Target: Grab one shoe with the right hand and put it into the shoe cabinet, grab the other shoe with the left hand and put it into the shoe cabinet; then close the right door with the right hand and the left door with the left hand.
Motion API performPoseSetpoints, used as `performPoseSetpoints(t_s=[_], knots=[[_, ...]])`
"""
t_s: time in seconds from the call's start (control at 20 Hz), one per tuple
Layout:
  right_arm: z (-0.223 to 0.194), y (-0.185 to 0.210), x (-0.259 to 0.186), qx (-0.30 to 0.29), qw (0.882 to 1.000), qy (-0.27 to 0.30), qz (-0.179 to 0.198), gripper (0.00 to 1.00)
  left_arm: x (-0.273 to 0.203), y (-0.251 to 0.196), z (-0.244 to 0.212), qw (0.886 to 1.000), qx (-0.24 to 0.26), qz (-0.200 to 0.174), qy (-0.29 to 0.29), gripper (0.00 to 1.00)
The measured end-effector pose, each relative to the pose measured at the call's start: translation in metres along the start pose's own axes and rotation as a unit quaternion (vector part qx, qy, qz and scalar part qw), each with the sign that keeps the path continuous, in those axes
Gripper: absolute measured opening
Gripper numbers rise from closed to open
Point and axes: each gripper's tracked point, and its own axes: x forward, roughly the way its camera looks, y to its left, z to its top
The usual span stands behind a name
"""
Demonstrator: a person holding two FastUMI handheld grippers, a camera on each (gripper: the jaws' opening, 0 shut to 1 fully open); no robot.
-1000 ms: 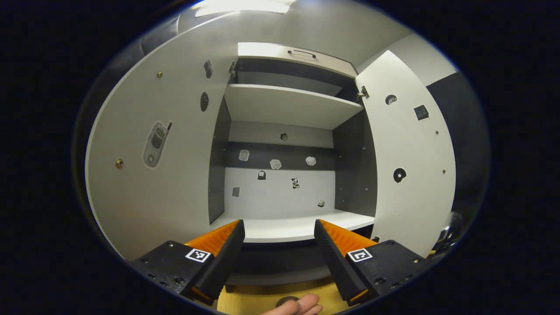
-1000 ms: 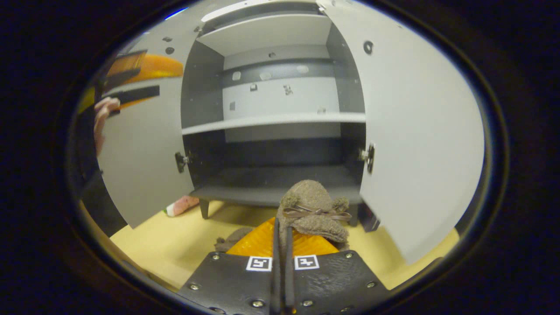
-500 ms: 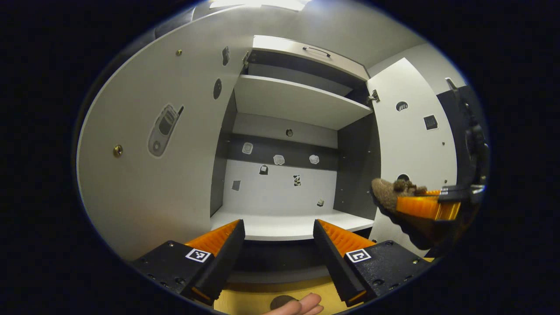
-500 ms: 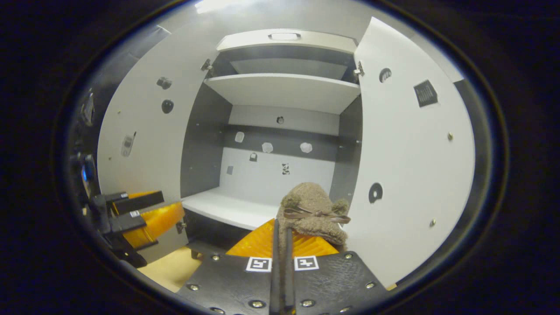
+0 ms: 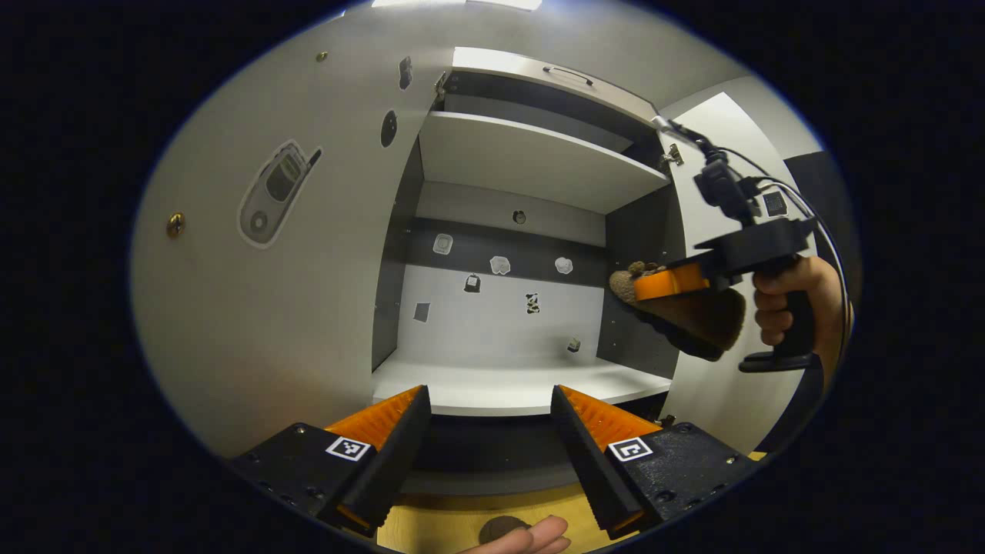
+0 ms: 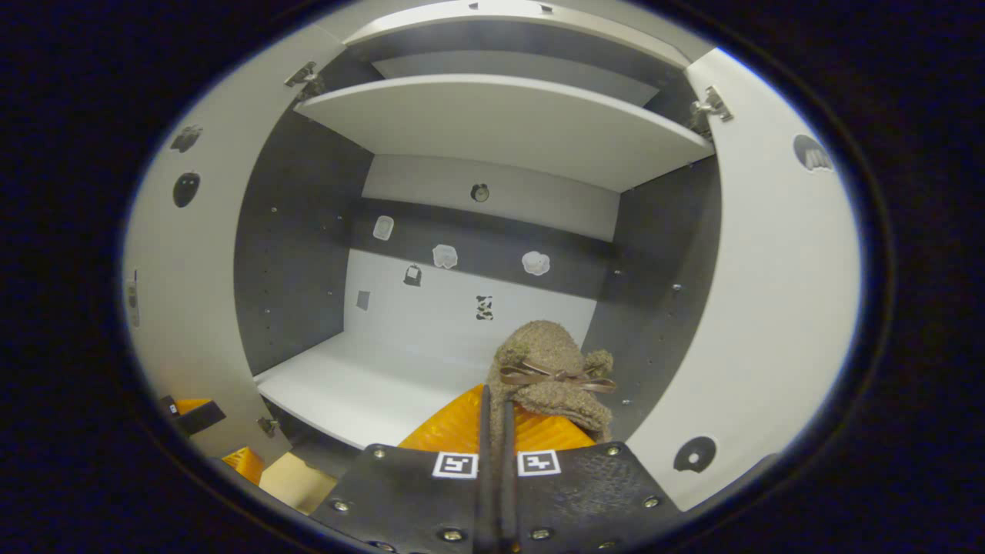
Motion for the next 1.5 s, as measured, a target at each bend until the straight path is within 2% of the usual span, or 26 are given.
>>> performPoseSetpoints(t_s=[0.15, 0.35, 0.45, 0.65, 0.85, 0.95, 1.05, 1.1, 1.15, 1.2, 1.25, 1.35, 1.5], knots=[[-0.013, 0.000, 0.045, -0.016, 0.999, 0.029, 0.004, 0.05, 0.002, 0.003, -0.005, 1.000, 0.000, 0.003, 0.006, 0.96], [-0.046, -0.013, 0.101, -0.038, 0.996, 0.072, -0.027, 0.05, 0.007, 0.007, -0.008, 1.000, 0.005, 0.008, 0.010, 0.95], [-0.060, -0.015, 0.123, -0.052, 0.994, 0.087, -0.030, 0.05, 0.007, 0.005, -0.010, 1.000, 0.004, 0.008, 0.012, 0.95], [-0.064, -0.021, 0.146, -0.054, 0.994, 0.085, -0.045, 0.07, 0.009, 0.003, -0.012, 1.000, 0.004, 0.009, 0.013, 0.96], [-0.077, -0.008, 0.155, -0.079, 0.992, 0.099, -0.029, 0.07, 0.008, -0.004, -0.012, 1.000, 0.005, 0.004, 0.012, 0.96], [-0.082, -0.009, 0.156, -0.097, 0.989, 0.103, -0.037, 0.17, 0.008, -0.010, -0.014, 1.000, 0.005, -0.005, 0.015, 0.96], [-0.077, -0.008, 0.146, -0.098, 0.989, 0.098, -0.046, 0.43, 0.007, -0.012, -0.013, 1.000, 0.009, -0.006, 0.013, 0.97], [-0.075, -0.005, 0.138, -0.091, 0.990, 0.098, -0.040, 0.39, 0.007, -0.012, -0.012, 1.000, 0.009, -0.005, 0.012, 0.96], [-0.076, -0.001, 0.135, -0.087, 0.991, 0.094, -0.032, 0.45, 0.007, -0.012, -0.012, 1.000, 0.008, -0.005, 0.011, 0.96], [-0.073, 0.003, 0.127, -0.087, 0.992, 0.092, -0.025, 0.57, 0.006, -0.011, -0.011, 1.000, 0.007, -0.002, 0.011, 0.97], [-0.066, 0.001, 0.115, -0.094, 0.992, 0.081, -0.029, 0.73, 0.005, -0.009, -0.010, 1.000, 0.007, 0.002, 0.009, 0.96], [-0.053, -0.004, 0.100, -0.113, 0.991, 0.053, -0.043, 0.98, 0.003, -0.006, -0.009, 1.000, 0.009, 0.013, 0.007, 0.96], [-0.038, 0.000, 0.059, -0.097, 0.994, 0.018, -0.038, 0.99, -0.001, -0.006, -0.010, 1.000, 0.007, 0.022, 0.008, 0.97]])
